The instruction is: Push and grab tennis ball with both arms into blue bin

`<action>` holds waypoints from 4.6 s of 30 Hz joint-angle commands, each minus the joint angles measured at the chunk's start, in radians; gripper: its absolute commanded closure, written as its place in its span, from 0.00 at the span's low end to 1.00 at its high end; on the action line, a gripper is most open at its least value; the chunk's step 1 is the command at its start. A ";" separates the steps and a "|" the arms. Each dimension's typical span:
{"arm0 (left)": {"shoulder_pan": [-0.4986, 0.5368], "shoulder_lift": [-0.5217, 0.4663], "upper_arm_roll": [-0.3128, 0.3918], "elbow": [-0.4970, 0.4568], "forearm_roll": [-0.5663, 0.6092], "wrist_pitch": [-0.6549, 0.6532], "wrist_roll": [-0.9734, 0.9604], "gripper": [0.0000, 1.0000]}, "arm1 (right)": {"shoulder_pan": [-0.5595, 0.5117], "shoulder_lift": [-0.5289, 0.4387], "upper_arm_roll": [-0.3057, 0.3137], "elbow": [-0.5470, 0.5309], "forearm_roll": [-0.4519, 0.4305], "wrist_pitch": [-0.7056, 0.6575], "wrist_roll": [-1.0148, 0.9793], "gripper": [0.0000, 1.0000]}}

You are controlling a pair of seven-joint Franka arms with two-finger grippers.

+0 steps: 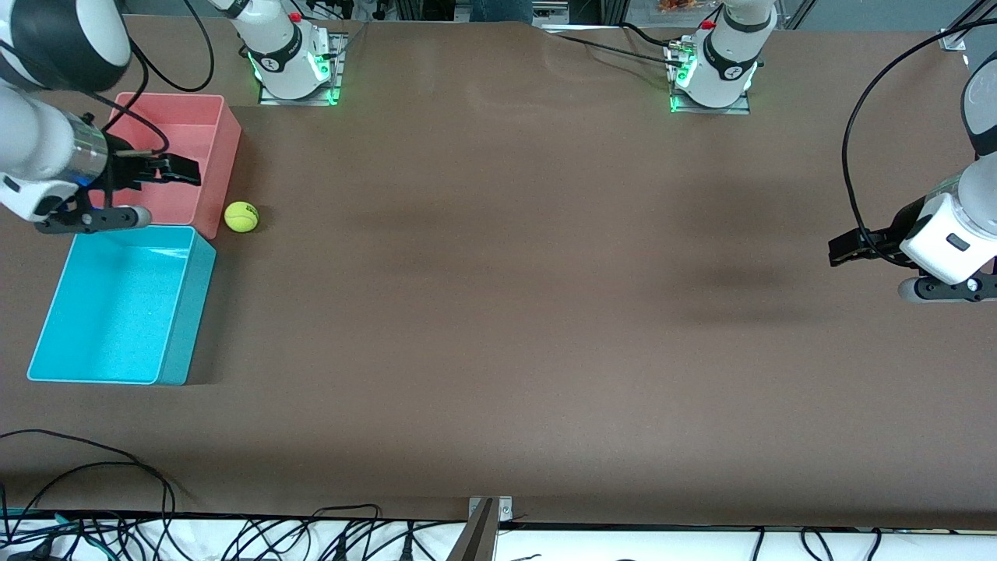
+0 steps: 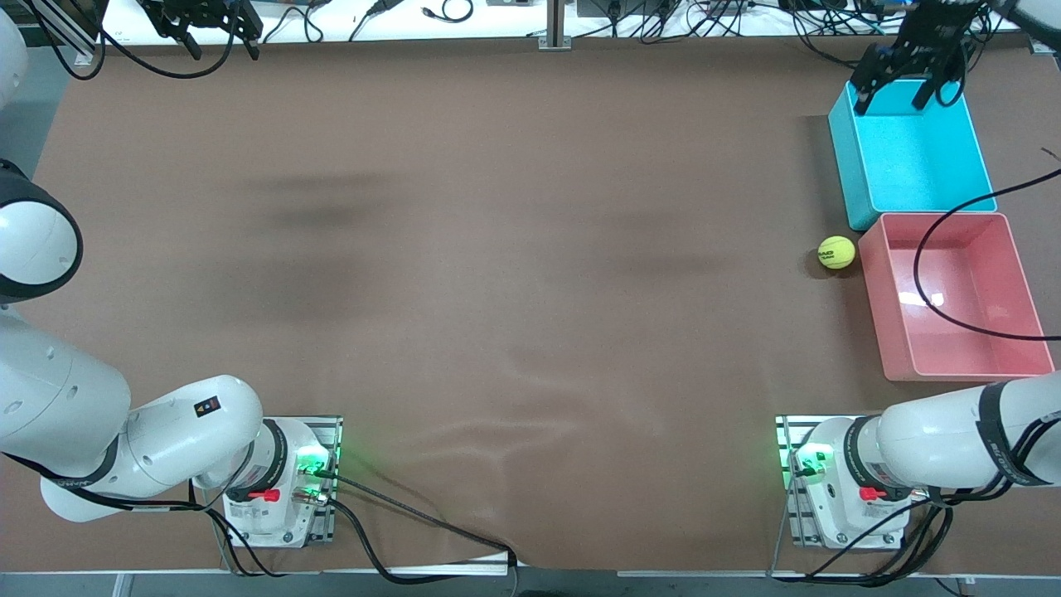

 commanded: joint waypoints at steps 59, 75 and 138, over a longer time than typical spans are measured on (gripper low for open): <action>-0.512 -0.217 0.604 -0.057 -0.218 -0.019 0.030 0.00 | -0.007 0.195 -0.053 -0.592 -0.258 0.687 0.082 0.53; -0.515 -0.197 0.601 -0.058 -0.206 -0.031 0.030 0.00 | -0.001 0.158 -0.018 -0.316 -0.247 0.365 0.071 0.53; -0.523 -0.181 0.578 -0.055 -0.175 -0.036 0.029 0.00 | -0.300 0.484 -0.041 -0.054 -0.034 0.457 -0.403 0.47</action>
